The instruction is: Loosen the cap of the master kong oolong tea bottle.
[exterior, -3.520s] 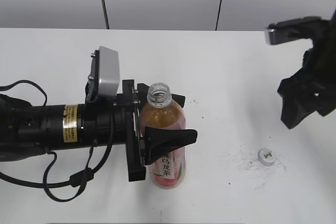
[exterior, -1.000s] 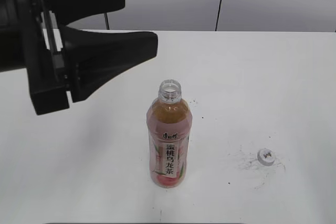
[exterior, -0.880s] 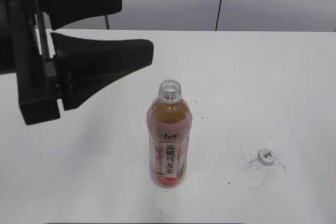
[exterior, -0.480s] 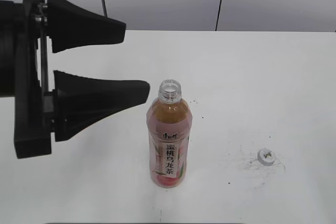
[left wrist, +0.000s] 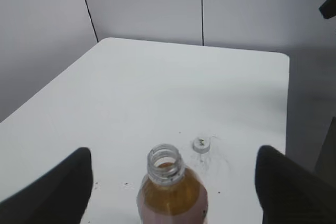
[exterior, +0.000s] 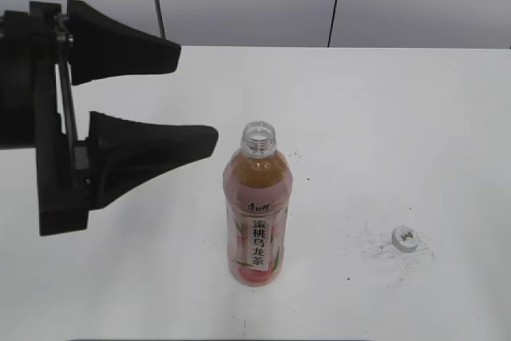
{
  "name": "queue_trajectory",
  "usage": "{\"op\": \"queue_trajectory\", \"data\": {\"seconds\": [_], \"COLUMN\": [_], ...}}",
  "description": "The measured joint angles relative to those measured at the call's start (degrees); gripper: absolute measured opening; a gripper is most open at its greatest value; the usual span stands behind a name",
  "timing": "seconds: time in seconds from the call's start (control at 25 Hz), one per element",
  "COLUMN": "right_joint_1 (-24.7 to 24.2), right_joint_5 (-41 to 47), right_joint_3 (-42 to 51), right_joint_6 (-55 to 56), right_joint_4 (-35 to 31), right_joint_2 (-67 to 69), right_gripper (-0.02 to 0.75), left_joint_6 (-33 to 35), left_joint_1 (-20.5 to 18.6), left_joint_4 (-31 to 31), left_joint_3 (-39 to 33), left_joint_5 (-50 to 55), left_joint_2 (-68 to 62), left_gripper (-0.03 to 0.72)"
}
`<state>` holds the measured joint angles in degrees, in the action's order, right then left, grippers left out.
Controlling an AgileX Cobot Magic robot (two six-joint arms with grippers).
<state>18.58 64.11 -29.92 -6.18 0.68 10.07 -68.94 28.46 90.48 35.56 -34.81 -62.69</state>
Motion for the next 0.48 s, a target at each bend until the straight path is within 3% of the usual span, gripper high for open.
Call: {"op": "queue_trajectory", "data": {"seconds": [0.2,0.36,0.48], "right_joint_1": [0.0,0.0,0.0], "right_joint_5": [-0.06,-0.06,-0.12], "right_joint_3": [0.06,0.06,0.06], "right_joint_6": [0.0,0.0,0.0], "right_joint_4": [0.14,0.21,0.21], "right_joint_2": [0.0,0.0,0.0], "right_gripper": [0.544,0.544,0.544], "left_joint_6": [0.0,0.0,0.0], "left_joint_1": [0.0,0.0,0.02], "left_joint_4": [3.72,3.52,-1.49], "left_joint_3": [0.0,0.0,0.0], "left_joint_5": [8.83,26.68,46.47], "left_joint_2": [0.55,3.25,5.0], "left_gripper": [0.564,0.545,0.524]}}
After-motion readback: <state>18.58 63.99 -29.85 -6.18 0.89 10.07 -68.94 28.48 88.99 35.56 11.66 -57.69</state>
